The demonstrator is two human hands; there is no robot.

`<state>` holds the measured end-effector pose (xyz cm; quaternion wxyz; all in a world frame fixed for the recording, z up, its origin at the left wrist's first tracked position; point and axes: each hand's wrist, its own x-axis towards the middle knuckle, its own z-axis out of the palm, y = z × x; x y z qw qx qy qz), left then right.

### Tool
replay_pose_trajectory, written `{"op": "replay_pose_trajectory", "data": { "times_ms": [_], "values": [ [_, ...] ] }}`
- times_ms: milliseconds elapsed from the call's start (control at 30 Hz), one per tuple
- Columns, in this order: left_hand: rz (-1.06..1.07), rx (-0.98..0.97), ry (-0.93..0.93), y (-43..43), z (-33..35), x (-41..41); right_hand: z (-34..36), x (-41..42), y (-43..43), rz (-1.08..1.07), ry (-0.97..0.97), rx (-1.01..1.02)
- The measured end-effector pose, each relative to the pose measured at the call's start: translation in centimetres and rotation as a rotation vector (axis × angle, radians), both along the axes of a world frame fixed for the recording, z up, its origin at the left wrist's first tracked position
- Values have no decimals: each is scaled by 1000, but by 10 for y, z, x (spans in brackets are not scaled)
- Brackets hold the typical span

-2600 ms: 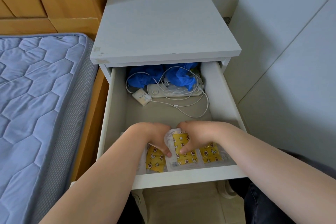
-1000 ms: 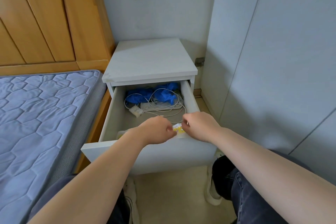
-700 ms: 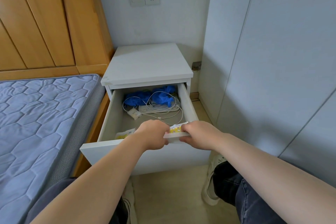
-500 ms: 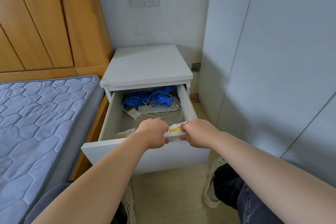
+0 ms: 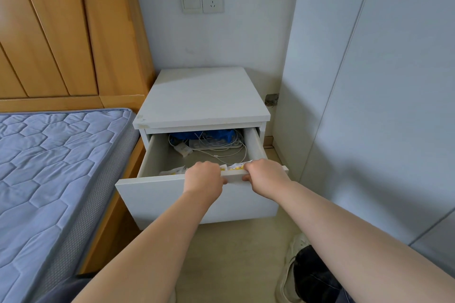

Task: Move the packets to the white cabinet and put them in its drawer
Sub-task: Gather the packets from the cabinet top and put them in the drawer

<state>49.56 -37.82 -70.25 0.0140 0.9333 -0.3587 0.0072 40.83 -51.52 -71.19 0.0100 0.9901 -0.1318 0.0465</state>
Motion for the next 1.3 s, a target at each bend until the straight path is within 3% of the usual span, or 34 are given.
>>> {"op": "replay_pose_trajectory", "data": {
  "times_ms": [400,633,933,1100,1300],
  "values": [
    [7,-62,-17,-25,-2,57,-9,48,-27,-31,-103,-102],
    [-43,-23,-303,-26,-10,103,-7,76,-48,-44,-292,-220],
    [-56,23,-367,-45,-9,152,23,124,-83,-42,-3,-141],
    [-96,15,-419,-56,-14,167,19,150,-77,3,-56,-164],
    [-161,-164,-503,-58,-25,179,4,159,-79,2,-164,-274]
  ]
}}
